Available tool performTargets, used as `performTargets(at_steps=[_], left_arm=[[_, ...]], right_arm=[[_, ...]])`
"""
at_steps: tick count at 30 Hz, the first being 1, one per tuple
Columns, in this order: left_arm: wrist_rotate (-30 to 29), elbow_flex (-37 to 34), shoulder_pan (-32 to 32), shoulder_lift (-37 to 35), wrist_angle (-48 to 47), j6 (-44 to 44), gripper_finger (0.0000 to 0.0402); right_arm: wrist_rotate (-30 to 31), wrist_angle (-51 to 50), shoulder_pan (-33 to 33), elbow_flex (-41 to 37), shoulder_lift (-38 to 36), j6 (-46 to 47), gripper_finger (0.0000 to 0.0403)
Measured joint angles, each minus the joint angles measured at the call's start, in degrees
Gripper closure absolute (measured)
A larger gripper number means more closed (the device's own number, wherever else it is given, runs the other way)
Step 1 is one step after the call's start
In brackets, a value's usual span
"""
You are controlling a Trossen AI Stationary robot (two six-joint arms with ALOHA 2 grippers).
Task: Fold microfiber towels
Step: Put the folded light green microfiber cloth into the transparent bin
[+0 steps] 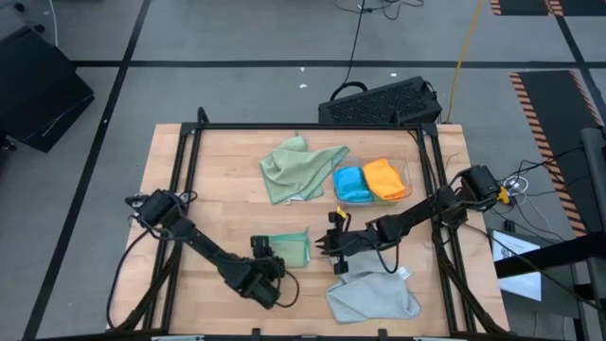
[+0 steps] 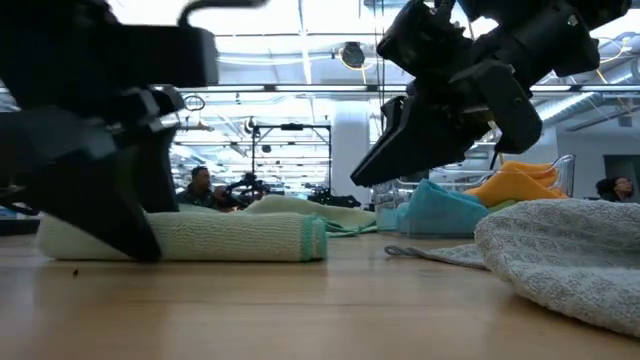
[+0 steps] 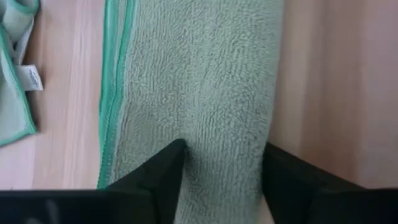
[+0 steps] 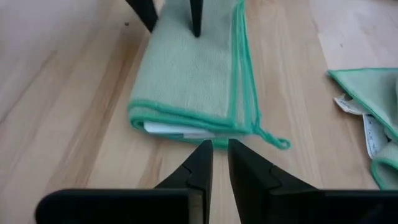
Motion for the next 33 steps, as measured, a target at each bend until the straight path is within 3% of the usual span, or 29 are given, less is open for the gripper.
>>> performTargets(at_steps=[8,10,17,24,27,33], left_arm=[[4.55,-0.29,4.77,-0.8,-0.98,3.67,0.0365],[4.9,-0.56,5.89,-1.91,-1.39,4.29,0.0385],[12.08,-0.48,10.12,-7.99,0.87,4.85,0.0364],[16.51,-0.45,13.61,-10.29,3.6,7.17,0.0386],[18.34,-0.43,14.67,-10.79,5.6,8.5,0.0382],[18.95,-0.38,15.4,-11.94,7.23,9.55,0.037]], right_arm=[[-0.01,8.81,2.27,-2.38,-0.07,-0.66,0.0357],[0.06,10.84,3.22,-2.5,-0.02,-1.93,0.0352],[3.41,23.79,4.96,-1.54,4.95,-7.52,0.0268],[7.19,21.8,3.48,5.68,11.63,-8.7,0.0164],[10.97,18.53,2.51,9.05,13.68,-8.94,0.0146],[10.78,14.63,-0.23,10.98,14.49,-8.27,0.0153]])
